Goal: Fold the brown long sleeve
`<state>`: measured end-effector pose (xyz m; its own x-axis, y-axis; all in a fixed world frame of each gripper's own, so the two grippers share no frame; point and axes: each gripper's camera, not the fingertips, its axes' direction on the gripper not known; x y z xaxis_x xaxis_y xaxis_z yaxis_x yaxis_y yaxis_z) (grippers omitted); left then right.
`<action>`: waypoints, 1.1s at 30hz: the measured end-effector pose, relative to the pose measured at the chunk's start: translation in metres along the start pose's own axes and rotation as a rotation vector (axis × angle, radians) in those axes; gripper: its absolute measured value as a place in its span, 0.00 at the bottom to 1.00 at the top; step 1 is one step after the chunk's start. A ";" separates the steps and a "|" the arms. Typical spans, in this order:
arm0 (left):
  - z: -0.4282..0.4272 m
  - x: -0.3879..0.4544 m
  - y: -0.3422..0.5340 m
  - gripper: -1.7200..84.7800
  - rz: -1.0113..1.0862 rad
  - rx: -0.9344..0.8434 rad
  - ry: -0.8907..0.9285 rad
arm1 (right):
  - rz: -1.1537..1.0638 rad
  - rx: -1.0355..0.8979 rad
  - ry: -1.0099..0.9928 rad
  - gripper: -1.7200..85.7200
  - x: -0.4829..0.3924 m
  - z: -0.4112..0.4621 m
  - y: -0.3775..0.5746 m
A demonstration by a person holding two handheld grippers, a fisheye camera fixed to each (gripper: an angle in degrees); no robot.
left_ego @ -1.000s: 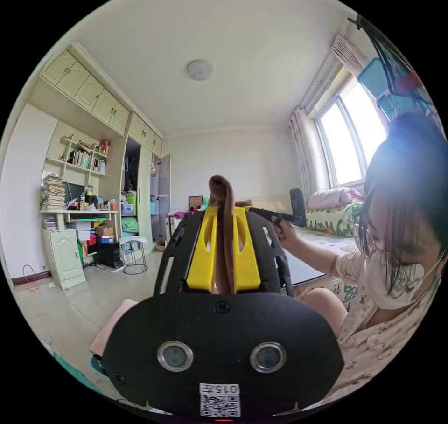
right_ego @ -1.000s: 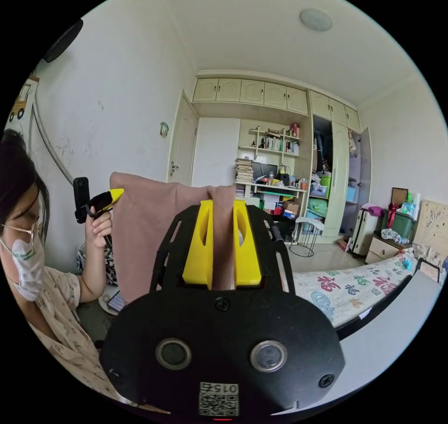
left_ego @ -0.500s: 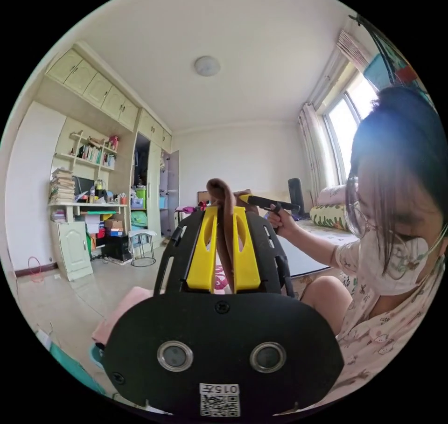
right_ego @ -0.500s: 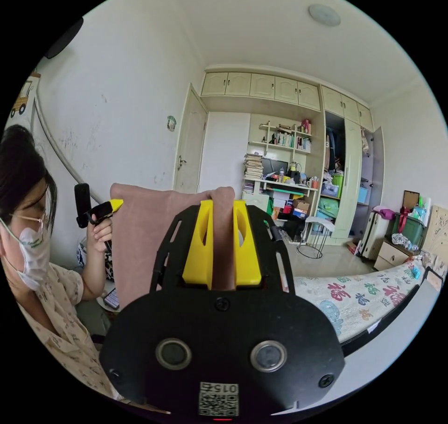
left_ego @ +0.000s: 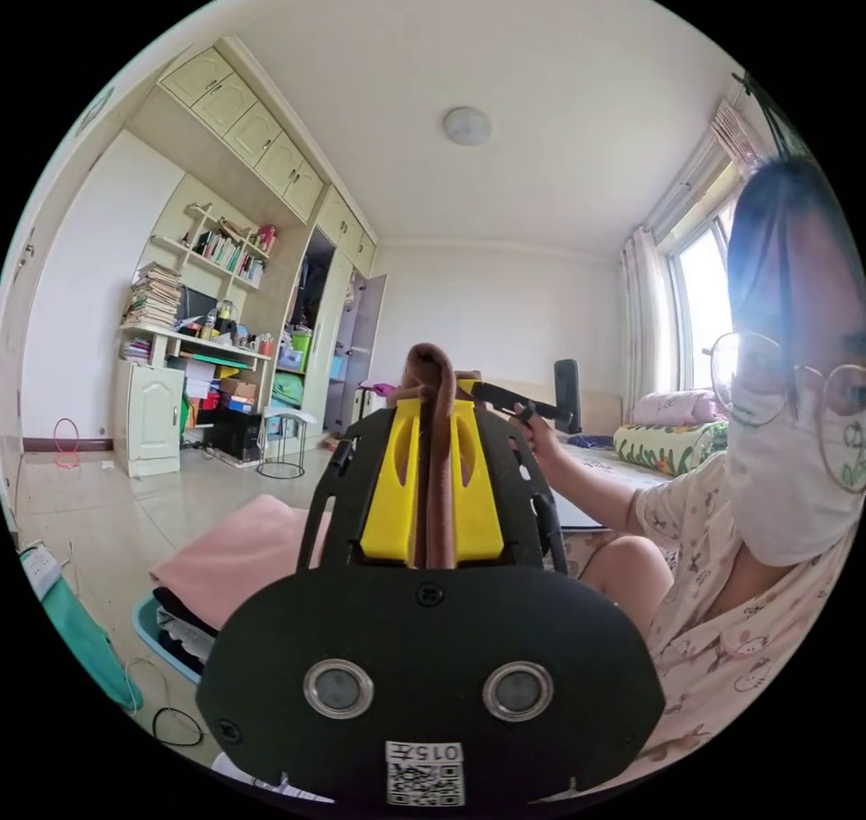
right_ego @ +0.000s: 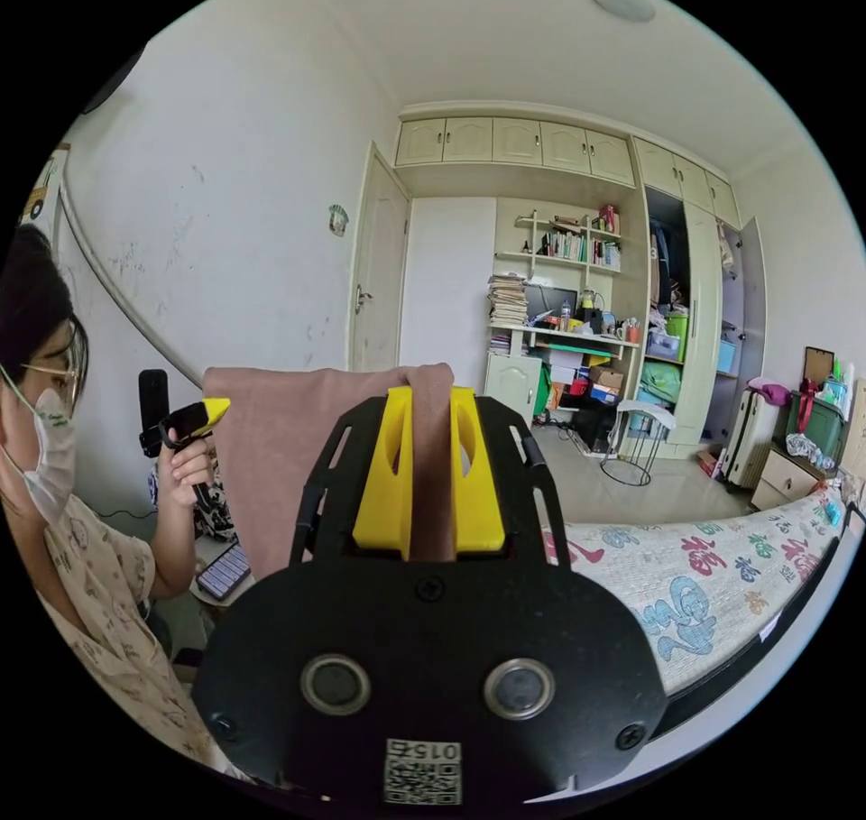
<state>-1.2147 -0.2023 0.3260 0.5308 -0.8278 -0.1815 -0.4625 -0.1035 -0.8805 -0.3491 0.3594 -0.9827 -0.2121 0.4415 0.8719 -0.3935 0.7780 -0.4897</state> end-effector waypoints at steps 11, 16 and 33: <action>-0.001 0.022 -0.017 0.08 0.085 0.104 0.111 | -0.063 0.087 0.014 0.10 -0.053 -0.005 -0.075; 0.029 0.026 -0.029 0.08 0.089 0.091 0.140 | -0.031 0.099 0.042 0.09 -0.059 0.008 -0.125; 0.311 0.150 -0.126 0.08 0.068 0.174 0.743 | -0.203 0.166 0.798 0.10 -0.196 -0.180 -0.373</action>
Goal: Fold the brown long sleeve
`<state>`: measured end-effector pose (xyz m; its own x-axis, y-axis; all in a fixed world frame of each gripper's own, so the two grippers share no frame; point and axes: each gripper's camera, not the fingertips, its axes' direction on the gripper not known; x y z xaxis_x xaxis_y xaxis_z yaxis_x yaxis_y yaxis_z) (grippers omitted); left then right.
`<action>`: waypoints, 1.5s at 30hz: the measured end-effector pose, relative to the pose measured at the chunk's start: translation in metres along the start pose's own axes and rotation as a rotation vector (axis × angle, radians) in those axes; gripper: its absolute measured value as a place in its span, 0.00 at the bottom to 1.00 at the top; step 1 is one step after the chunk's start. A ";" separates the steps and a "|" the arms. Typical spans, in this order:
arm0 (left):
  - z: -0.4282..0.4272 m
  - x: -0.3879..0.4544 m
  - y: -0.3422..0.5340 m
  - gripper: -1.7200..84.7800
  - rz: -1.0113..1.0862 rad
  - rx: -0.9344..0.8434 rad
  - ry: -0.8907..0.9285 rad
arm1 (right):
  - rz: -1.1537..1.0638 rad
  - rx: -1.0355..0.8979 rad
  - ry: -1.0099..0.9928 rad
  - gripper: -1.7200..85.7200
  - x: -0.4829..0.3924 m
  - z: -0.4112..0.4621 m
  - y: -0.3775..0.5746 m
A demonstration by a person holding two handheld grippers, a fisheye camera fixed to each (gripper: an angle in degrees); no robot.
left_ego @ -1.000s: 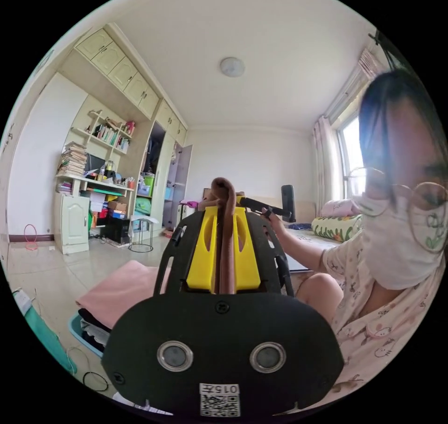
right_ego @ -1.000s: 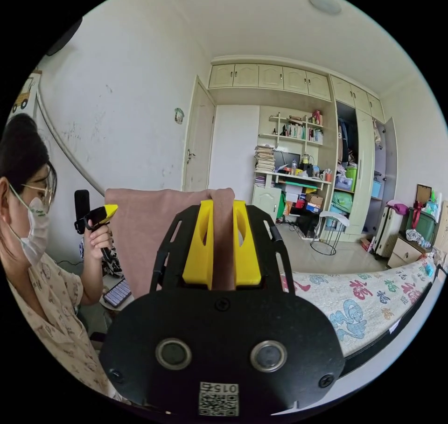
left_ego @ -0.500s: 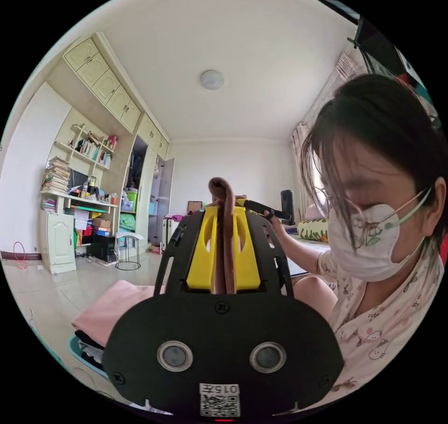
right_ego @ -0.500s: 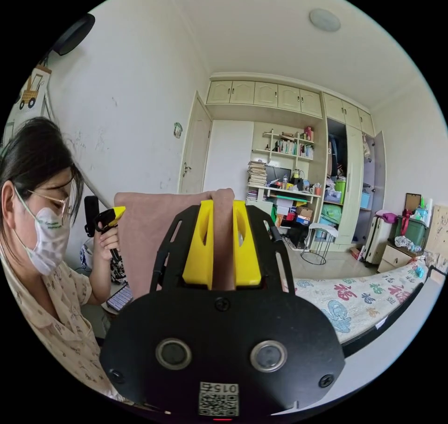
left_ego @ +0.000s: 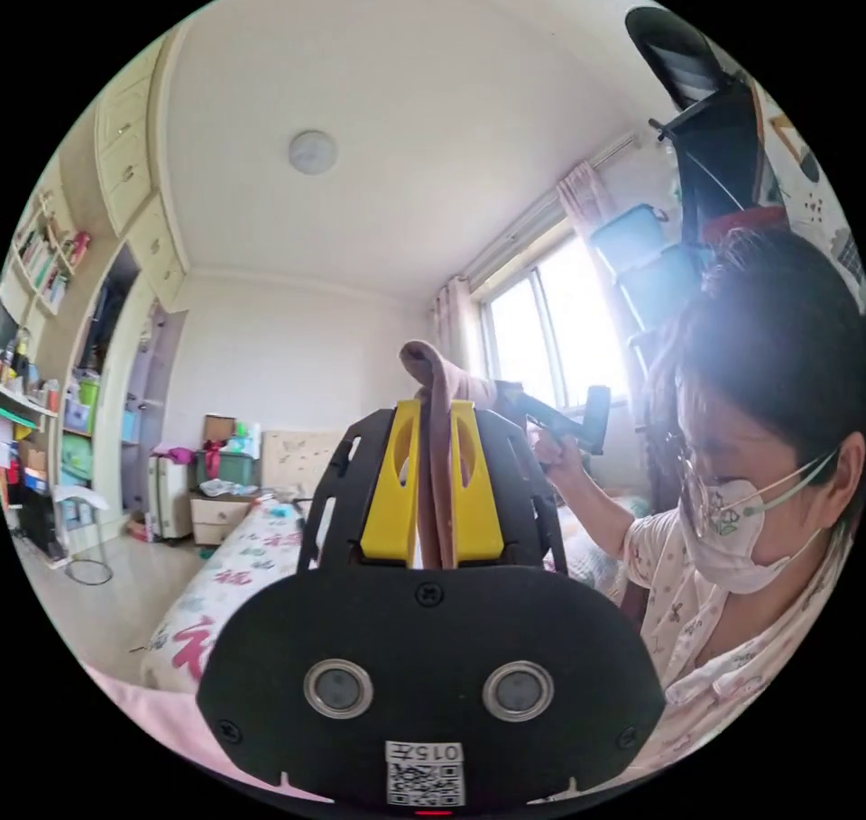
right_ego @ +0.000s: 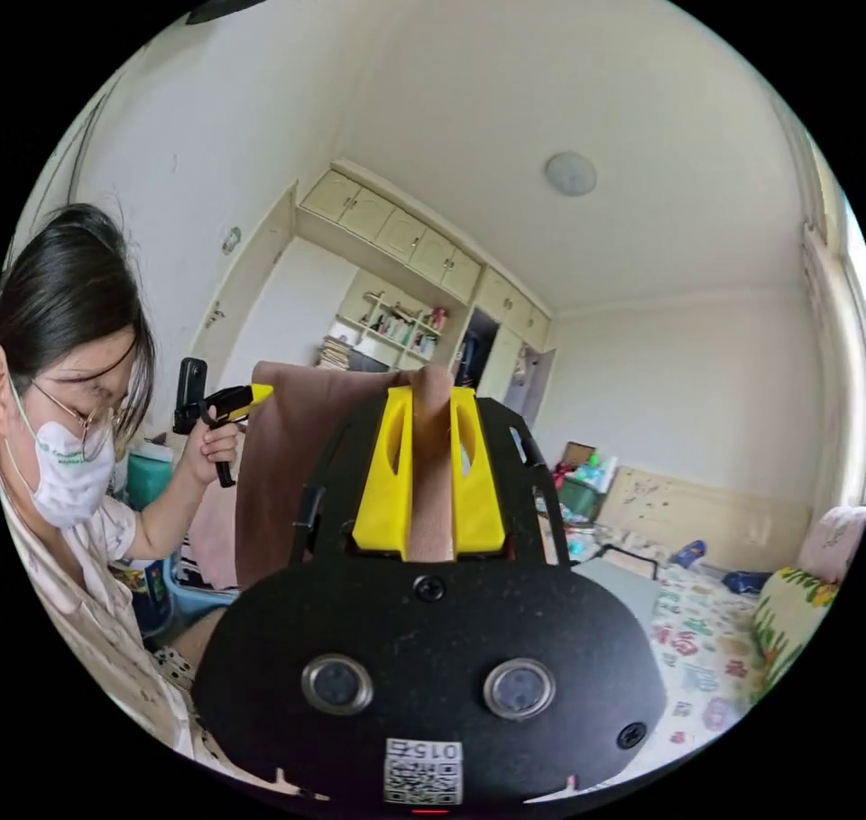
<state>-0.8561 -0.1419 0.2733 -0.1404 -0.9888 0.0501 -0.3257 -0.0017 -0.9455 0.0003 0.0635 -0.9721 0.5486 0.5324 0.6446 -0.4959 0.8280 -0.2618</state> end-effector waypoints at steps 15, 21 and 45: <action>0.576 0.051 0.063 0.08 -0.290 -0.273 0.665 | -0.309 -0.633 1.098 0.10 0.099 -0.006 -0.183; 0.830 0.103 0.164 0.12 -0.318 -0.573 0.374 | 0.000 -1.001 1.160 0.11 0.348 0.069 -0.120; 0.970 0.125 0.309 0.01 -0.796 -0.679 0.289 | 0.695 -1.354 0.793 0.05 0.357 0.307 -0.176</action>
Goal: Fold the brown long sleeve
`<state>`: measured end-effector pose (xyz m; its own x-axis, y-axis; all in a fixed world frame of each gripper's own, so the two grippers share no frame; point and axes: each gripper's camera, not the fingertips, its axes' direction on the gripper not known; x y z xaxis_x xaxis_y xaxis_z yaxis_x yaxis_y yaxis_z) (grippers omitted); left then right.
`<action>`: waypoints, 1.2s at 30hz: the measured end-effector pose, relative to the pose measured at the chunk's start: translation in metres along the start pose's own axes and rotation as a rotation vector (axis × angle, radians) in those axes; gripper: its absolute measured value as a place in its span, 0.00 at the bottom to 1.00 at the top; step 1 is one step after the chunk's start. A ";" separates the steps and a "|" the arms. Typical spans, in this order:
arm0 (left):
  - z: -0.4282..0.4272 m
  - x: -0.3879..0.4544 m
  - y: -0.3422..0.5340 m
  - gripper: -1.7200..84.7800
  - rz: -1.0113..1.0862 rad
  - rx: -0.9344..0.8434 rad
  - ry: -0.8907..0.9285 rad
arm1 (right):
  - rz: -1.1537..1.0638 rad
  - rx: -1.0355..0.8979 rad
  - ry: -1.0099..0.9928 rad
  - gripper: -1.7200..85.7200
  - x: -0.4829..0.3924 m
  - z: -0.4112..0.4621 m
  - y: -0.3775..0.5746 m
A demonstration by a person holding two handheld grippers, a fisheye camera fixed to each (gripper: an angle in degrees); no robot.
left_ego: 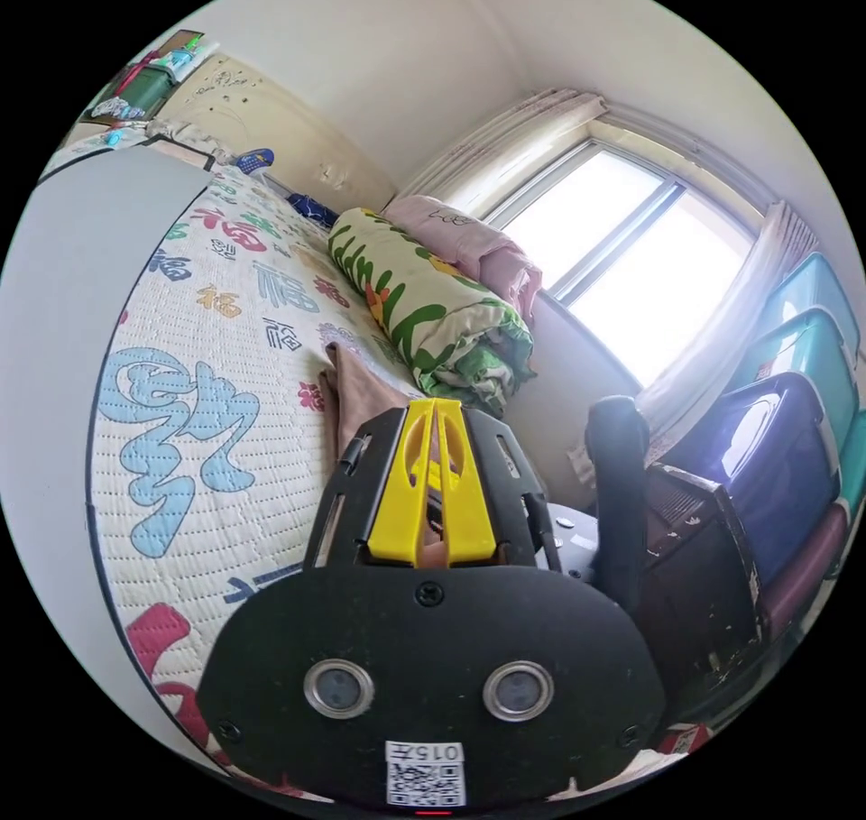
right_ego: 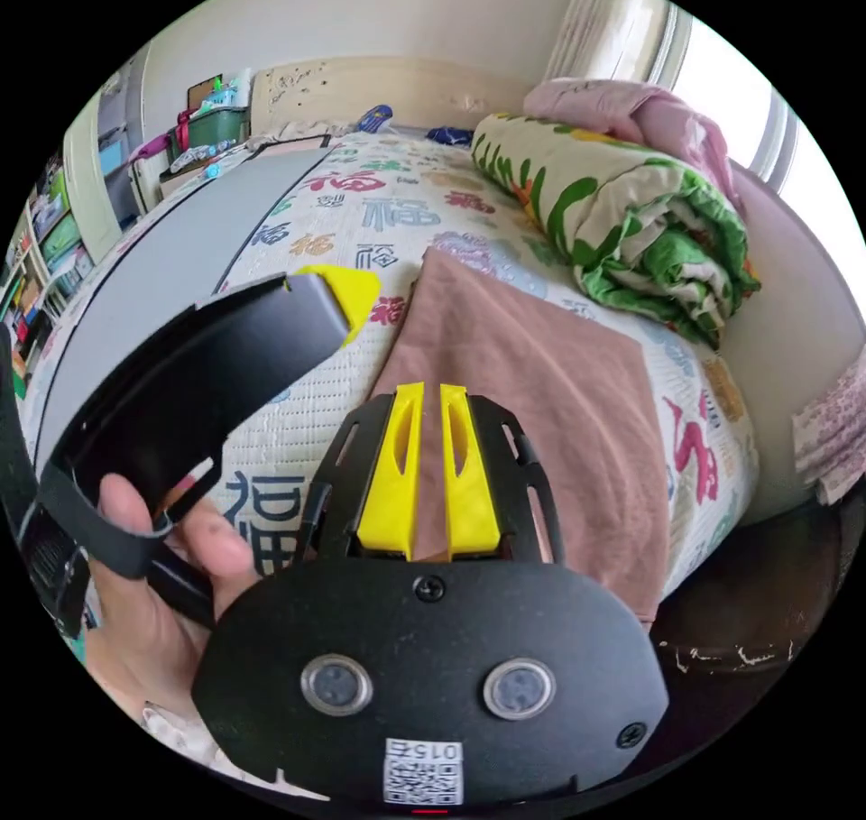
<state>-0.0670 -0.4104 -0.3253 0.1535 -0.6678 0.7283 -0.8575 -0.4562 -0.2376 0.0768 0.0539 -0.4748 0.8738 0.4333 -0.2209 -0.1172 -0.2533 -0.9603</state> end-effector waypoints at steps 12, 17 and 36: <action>0.025 0.000 -0.008 0.01 -0.040 0.055 -0.064 | 0.091 -0.053 0.038 0.01 -0.014 -0.057 -0.034; 0.029 0.004 -0.014 0.01 -0.035 0.063 -0.077 | 0.083 -0.044 0.050 0.01 -0.017 -0.076 -0.044; 0.042 0.035 -0.008 0.01 0.024 0.053 -0.089 | 0.025 -0.053 0.050 0.01 0.030 -0.051 -0.074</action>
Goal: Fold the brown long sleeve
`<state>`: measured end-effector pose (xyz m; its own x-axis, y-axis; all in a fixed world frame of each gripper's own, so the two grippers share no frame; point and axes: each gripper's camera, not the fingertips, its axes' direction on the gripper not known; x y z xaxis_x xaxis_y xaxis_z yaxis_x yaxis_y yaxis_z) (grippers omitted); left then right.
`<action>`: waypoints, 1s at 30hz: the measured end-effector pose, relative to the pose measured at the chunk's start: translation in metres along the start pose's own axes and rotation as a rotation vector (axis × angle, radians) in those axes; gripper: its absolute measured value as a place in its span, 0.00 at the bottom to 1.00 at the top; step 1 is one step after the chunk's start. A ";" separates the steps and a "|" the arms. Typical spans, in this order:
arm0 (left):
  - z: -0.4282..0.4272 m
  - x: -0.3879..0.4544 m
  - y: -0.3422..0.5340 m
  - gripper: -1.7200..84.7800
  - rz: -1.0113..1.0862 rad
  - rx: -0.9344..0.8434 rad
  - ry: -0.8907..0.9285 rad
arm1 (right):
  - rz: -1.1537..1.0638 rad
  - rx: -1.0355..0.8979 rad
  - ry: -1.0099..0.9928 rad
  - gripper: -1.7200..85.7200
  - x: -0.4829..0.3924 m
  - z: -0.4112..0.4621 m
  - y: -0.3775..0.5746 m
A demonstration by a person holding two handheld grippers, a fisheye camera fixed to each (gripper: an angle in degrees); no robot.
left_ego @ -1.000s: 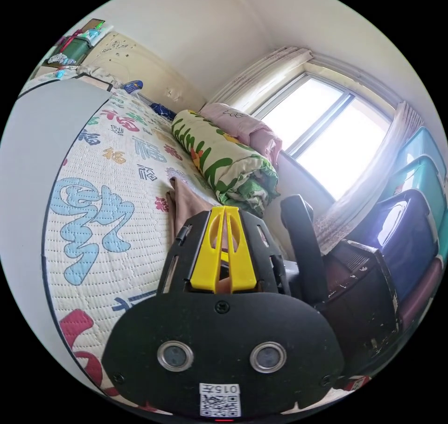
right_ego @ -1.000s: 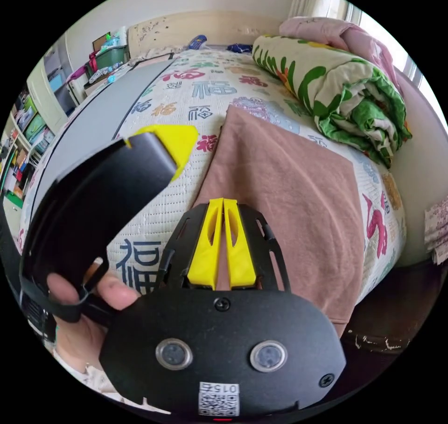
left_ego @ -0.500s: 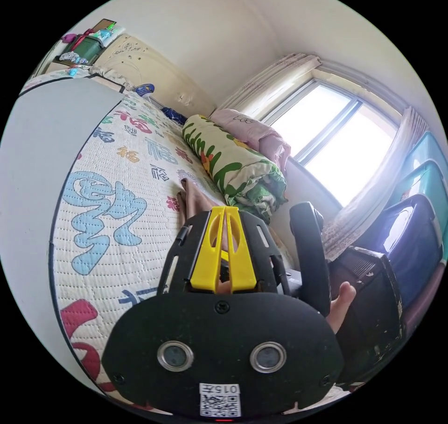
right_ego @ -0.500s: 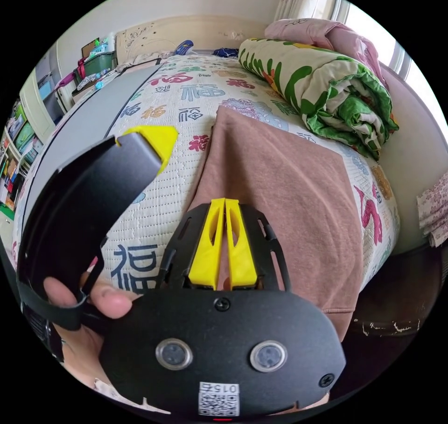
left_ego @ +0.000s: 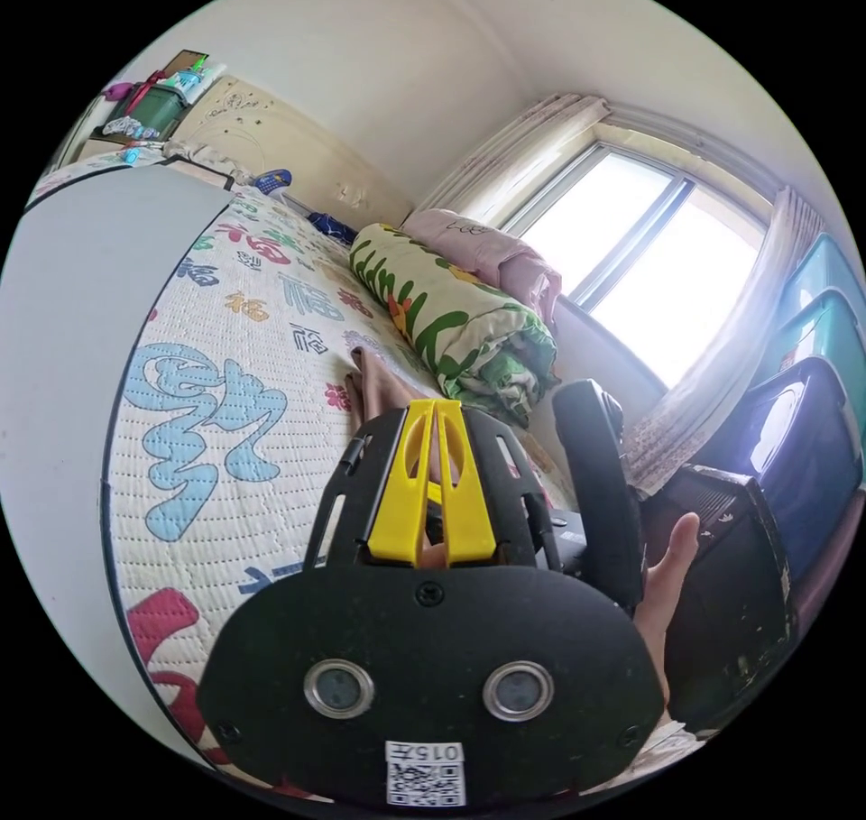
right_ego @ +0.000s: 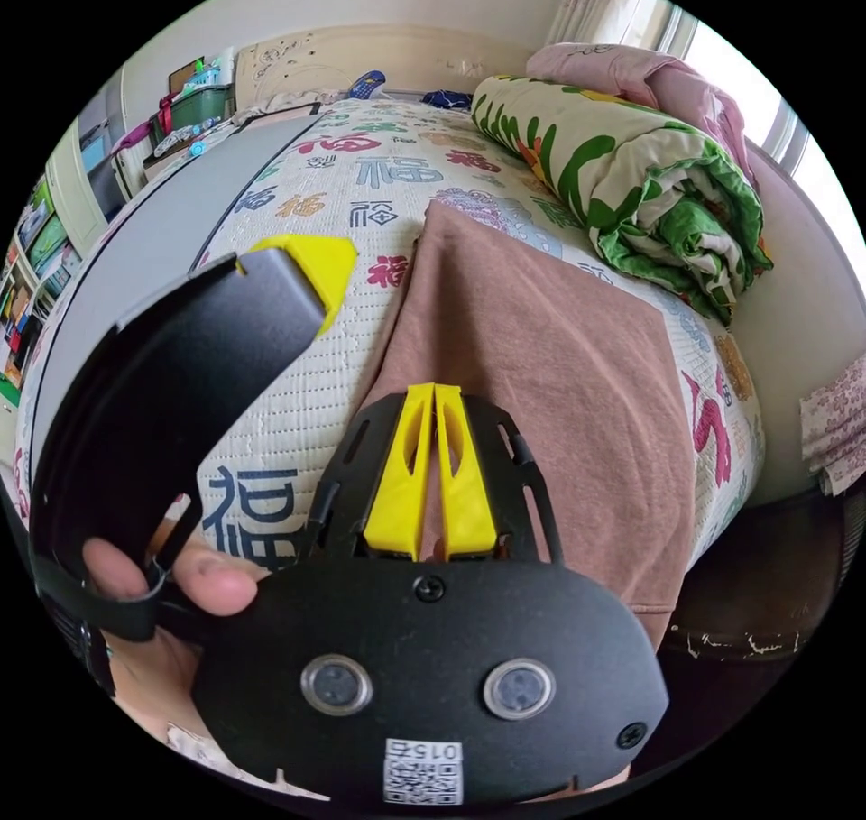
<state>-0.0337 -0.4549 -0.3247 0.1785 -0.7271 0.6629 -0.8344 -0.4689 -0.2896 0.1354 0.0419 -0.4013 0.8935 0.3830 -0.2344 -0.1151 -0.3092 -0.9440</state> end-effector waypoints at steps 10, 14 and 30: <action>-0.004 0.024 0.021 0.01 0.031 -0.010 0.014 | 0.012 0.015 -0.027 0.01 0.065 0.070 -0.006; -0.008 0.034 0.032 0.01 0.046 -0.008 0.001 | 0.001 0.014 -0.003 0.01 0.088 0.104 -0.006; -0.165 0.120 0.099 0.07 0.539 0.182 -0.110 | -0.101 0.566 -0.209 0.01 0.233 0.151 0.112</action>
<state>-0.1808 -0.5056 -0.1596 -0.1850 -0.9305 0.3160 -0.7211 -0.0900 -0.6870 0.2651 0.2278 -0.5962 0.8144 0.5668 -0.1242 -0.2984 0.2256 -0.9274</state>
